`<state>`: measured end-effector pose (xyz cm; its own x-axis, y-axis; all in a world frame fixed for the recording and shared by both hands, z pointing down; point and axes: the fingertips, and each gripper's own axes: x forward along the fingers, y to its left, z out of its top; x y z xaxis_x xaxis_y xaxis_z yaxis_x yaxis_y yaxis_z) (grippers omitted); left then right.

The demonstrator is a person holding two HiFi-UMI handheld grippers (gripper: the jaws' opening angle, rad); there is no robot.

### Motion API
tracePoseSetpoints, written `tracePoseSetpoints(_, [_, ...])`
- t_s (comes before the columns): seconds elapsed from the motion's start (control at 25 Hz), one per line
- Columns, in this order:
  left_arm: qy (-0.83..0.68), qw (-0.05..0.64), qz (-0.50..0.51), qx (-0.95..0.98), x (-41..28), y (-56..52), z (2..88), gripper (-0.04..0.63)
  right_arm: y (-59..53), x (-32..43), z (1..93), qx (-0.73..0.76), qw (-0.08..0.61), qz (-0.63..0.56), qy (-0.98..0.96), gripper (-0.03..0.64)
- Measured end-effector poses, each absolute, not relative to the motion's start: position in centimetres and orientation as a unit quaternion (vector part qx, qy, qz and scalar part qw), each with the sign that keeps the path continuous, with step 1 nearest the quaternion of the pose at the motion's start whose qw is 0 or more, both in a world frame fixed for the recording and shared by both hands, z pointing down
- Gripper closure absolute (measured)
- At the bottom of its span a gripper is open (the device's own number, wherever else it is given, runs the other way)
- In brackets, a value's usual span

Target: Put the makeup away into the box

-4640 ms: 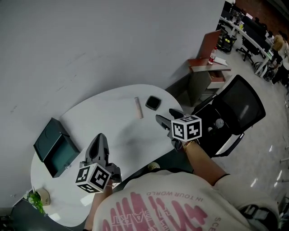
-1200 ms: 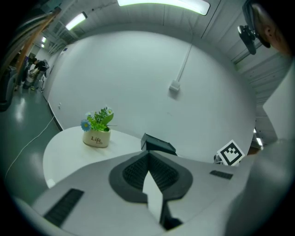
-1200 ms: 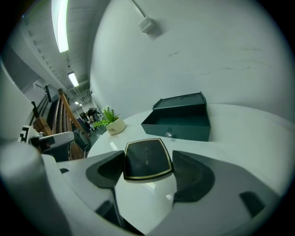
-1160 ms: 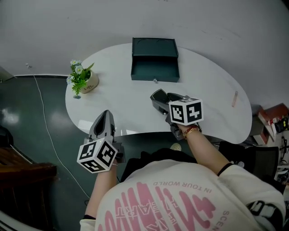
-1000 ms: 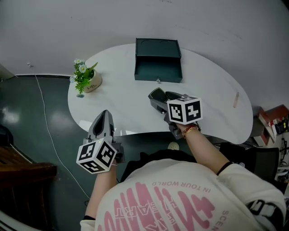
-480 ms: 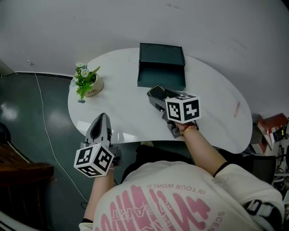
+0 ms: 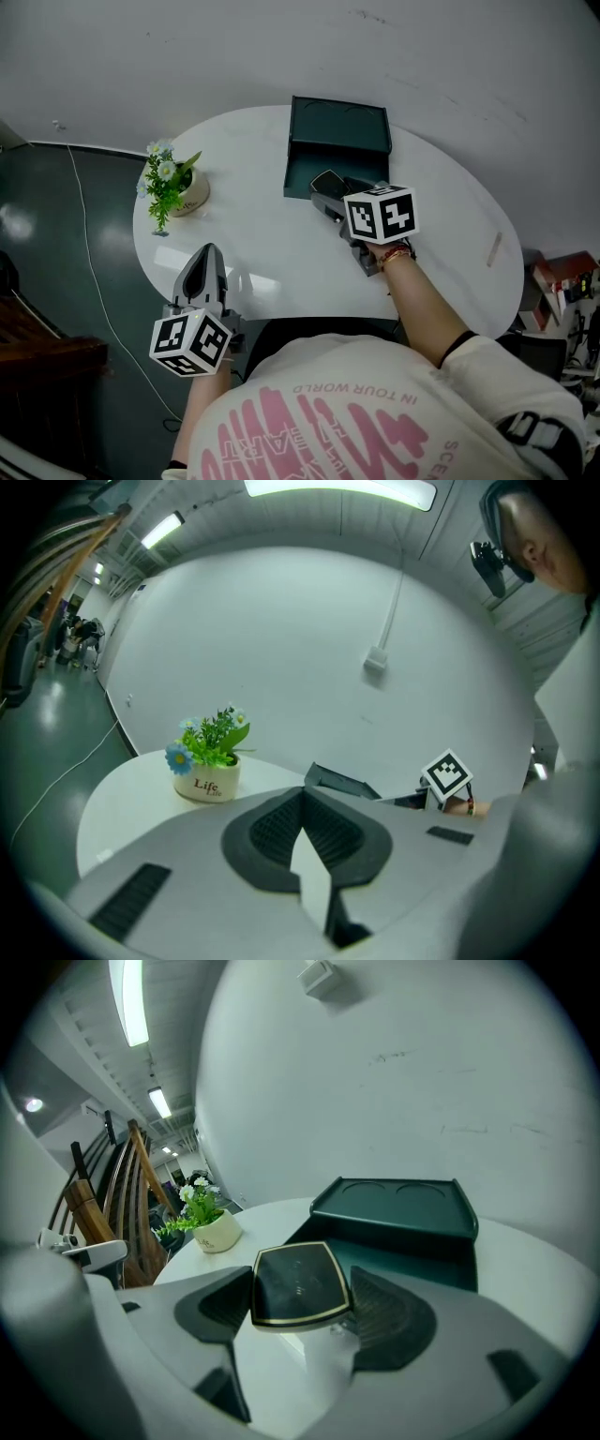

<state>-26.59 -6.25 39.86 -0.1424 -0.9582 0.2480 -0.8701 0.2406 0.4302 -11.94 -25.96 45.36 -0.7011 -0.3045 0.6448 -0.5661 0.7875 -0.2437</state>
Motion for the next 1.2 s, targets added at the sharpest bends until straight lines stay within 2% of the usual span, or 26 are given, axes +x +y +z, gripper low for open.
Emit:
tracePoseSetpoints(0.36, [-0.748, 0.267, -0.069, 0.604, -26.3, -6.4, 42.2, 0.594, -29.9, -13.0, 46.6, 0.218, 0.365, 0.164, -0.890, 0.285])
tracePoseSetpoints(1.2, [-0.775, 0.287, -0.056, 0.560, -27.2, -4.5, 43.6, 0.594, -32.9, -14.9, 52.9, 0.174, 0.479, 0.123, -0.851, 0.281])
